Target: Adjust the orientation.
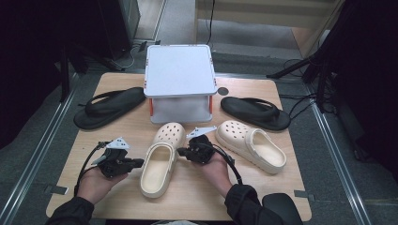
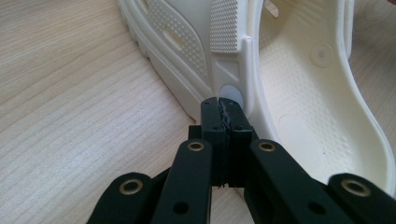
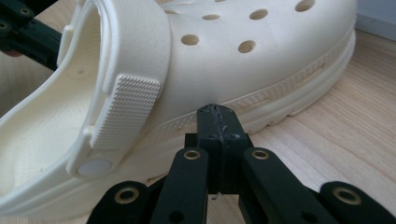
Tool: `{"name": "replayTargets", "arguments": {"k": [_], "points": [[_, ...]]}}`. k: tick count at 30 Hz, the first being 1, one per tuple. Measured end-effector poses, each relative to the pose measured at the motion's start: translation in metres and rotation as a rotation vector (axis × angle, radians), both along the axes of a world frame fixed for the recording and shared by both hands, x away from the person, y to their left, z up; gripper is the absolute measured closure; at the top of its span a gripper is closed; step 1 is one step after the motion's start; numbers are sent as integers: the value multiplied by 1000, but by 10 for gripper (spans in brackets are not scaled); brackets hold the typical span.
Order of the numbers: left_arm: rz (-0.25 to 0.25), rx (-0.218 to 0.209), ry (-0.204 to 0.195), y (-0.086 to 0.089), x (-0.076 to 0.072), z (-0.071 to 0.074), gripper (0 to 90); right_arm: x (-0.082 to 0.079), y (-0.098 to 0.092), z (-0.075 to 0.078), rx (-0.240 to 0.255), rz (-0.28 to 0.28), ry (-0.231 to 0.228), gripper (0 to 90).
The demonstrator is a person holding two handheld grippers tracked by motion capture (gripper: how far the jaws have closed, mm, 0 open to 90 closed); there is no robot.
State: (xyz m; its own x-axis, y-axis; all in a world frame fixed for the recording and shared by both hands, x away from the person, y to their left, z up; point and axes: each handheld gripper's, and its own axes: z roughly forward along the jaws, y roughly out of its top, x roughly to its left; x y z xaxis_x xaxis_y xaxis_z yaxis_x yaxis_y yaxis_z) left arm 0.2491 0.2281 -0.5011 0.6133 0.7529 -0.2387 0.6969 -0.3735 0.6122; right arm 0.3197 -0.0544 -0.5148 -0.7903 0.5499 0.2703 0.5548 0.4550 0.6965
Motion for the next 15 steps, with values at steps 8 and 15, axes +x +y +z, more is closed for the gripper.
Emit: {"name": "replayTargets", "arguments": {"k": [8, 15], "points": [[44, -17, -9, -4, -5, -2, 898, 4, 1, 0, -1, 0, -2, 900], [38, -47, 10, -12, -5, -6, 880, 9, 2, 0, -4, -18, -11, 900]]}}
